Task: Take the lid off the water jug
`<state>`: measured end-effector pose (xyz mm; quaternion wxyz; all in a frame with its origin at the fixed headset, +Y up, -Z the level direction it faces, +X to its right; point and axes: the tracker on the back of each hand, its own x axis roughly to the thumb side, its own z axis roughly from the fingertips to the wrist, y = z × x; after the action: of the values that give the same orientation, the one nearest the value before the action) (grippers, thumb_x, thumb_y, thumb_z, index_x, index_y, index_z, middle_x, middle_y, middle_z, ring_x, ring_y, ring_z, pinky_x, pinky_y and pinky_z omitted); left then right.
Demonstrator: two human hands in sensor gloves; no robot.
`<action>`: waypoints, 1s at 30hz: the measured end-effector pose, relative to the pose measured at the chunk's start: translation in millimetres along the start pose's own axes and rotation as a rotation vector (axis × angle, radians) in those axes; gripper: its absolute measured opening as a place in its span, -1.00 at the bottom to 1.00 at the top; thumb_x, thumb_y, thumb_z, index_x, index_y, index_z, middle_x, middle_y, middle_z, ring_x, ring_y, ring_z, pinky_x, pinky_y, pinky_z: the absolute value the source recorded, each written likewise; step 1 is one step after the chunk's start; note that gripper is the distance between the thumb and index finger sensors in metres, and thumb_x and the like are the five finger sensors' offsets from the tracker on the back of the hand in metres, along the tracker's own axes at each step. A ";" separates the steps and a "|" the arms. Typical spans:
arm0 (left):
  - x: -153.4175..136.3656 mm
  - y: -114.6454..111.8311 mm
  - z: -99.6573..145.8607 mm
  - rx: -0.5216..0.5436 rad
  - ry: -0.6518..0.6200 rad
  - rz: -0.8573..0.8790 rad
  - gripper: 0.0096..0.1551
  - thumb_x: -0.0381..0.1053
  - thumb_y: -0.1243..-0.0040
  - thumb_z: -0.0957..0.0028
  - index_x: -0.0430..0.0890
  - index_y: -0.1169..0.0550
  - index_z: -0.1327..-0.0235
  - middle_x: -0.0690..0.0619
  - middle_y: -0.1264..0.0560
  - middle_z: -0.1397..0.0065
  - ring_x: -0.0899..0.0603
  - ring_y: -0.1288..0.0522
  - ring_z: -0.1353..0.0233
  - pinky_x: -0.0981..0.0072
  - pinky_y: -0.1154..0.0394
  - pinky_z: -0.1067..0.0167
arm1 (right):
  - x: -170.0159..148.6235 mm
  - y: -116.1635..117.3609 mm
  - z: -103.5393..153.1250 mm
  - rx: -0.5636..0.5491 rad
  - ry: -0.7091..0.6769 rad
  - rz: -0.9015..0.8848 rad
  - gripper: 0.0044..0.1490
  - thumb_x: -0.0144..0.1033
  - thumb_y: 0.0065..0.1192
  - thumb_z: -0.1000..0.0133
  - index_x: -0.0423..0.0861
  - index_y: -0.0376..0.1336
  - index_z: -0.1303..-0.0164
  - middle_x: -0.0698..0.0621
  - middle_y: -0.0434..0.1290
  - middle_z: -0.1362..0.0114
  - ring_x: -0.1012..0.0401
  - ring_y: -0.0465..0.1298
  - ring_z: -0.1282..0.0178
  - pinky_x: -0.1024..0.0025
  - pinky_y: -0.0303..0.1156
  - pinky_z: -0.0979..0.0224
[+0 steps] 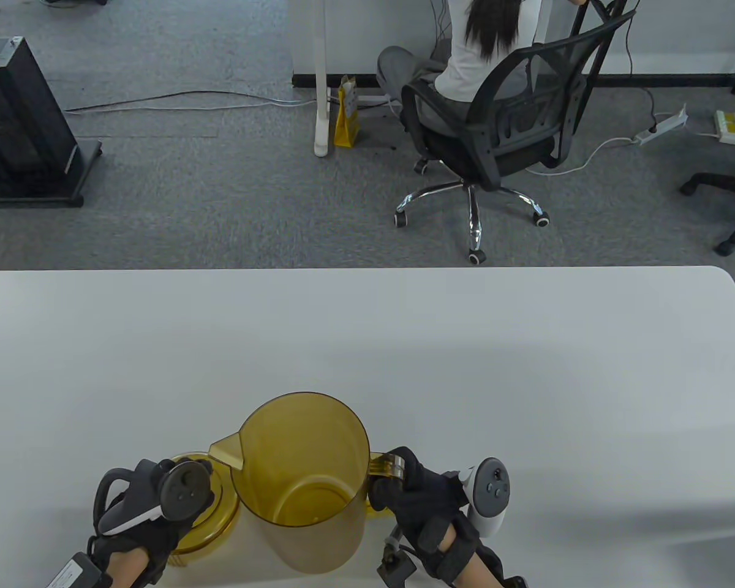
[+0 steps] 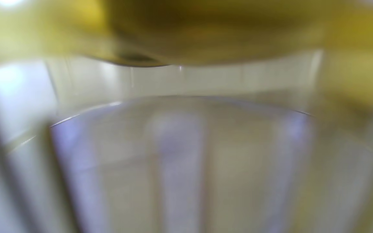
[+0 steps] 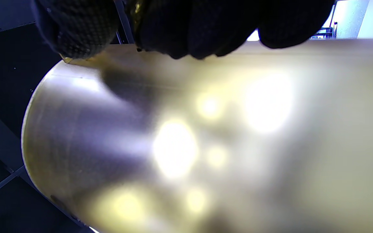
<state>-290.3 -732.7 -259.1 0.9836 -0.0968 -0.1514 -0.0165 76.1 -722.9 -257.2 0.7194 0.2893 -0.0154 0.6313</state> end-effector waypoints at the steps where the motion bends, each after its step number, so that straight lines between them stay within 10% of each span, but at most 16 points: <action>1: -1.2 0.3 0.6 0.000 0.010 0.012 -0.36 0.06 -0.12 -0.04 -0.24 -0.44 -0.30 -0.22 -0.52 -0.17 -0.19 -0.50 -0.07 0.03 -0.45 -0.09 | -0.1 -0.1 0.0 0.001 0.001 0.000 -0.39 0.19 0.26 -0.11 -0.13 0.37 -0.01 -0.06 0.51 0.18 0.09 0.50 0.27 0.03 0.43 0.01; 9: -13.1 19.5 16.3 -0.042 0.076 0.186 -0.32 0.14 -0.05 -0.07 -0.20 -0.48 -0.36 -0.28 -0.49 -0.35 -0.31 -0.47 -0.26 -0.13 -0.40 -0.22 | -0.2 0.0 0.1 0.001 0.003 0.000 -0.39 0.19 0.26 -0.11 -0.13 0.37 -0.01 -0.06 0.51 0.18 0.09 0.50 0.27 0.03 0.43 0.01; 21: -28.8 64.6 46.7 0.319 0.063 0.436 -0.30 0.18 -0.03 -0.09 -0.14 -0.47 -0.42 -0.28 -0.41 -0.52 -0.41 -0.35 -0.47 -0.27 -0.31 -0.33 | -0.3 0.4 0.1 -0.002 -0.002 -0.002 -0.39 0.20 0.26 -0.11 -0.12 0.37 -0.01 -0.05 0.51 0.18 0.10 0.50 0.27 0.04 0.43 0.02; 30: -41.6 42.0 33.0 0.166 0.084 0.518 -0.31 0.18 0.00 -0.11 -0.13 -0.47 -0.44 -0.27 -0.35 -0.57 -0.40 -0.27 -0.53 -0.27 -0.22 -0.40 | -1.0 0.2 -0.4 0.005 -0.004 -0.011 -0.38 0.20 0.26 -0.11 -0.12 0.37 -0.02 -0.05 0.51 0.18 0.10 0.50 0.28 0.04 0.43 0.02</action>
<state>-337.1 -684.9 -248.5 0.9650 -0.0508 -0.0818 0.2439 75.6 -723.6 -257.9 0.7221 0.2924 -0.0138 0.6268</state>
